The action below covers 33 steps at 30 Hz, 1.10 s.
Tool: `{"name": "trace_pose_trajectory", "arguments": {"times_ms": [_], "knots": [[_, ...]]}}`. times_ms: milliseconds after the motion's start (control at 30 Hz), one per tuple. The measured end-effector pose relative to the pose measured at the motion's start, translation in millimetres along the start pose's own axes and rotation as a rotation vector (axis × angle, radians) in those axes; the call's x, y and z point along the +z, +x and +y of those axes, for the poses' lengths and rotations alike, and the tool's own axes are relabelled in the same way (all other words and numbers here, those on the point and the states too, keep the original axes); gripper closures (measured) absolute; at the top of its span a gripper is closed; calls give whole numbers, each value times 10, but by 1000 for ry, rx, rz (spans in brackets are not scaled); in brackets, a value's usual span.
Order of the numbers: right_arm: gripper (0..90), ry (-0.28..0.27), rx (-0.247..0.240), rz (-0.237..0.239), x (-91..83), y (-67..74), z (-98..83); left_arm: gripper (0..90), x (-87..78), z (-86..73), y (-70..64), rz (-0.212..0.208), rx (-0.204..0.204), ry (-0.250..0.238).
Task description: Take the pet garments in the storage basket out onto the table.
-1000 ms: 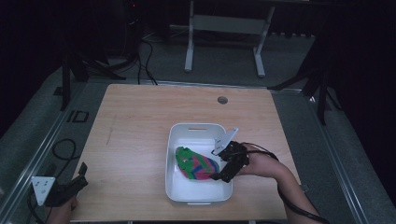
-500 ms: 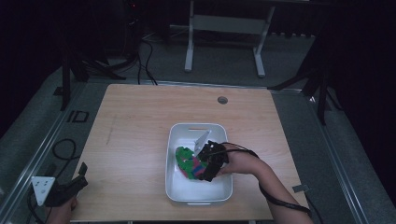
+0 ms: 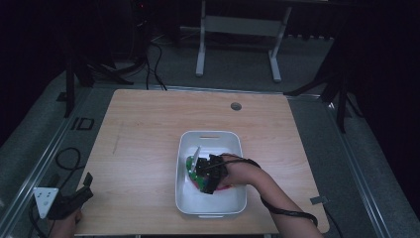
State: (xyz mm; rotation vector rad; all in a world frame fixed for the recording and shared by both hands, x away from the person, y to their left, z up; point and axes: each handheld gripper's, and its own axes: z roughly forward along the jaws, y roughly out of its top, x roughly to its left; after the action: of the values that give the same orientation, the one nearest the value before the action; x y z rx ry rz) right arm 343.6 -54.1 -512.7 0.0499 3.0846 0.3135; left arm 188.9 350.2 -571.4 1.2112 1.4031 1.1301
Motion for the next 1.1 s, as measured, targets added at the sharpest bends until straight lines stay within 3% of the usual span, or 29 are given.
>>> {"name": "trace_pose_trajectory", "arguments": {"times_ms": [67, 133, 233, 300, 433, 633, 1100], "knots": [[238, 29, -19, -52, 87, 33, 28, 14, 0, 0, 1, -1, -1, 1], [388, 26, -52, -144, 99, 80, 39, 14, 0, 1, 2, 0, 0, 1], [594, 20, -26, -197, 71, 84, 41, 14, 1, 1, 1, 0, 1, 2], [686, 13, -12, -200, 25, 62, 45, 14, -1, 0, 0, 0, -1, -1], [719, -32, 3, -181, -116, 43, 14, 13, 1, 1, 2, 0, -1, 2], [722, -98, 10, -181, -465, 51, -35, 13, 1, 1, 0, 1, 1, 2], [720, -230, -39, -254, -1365, 137, -53, 13, 2, 1, -2, 3, 2, 2]]}}
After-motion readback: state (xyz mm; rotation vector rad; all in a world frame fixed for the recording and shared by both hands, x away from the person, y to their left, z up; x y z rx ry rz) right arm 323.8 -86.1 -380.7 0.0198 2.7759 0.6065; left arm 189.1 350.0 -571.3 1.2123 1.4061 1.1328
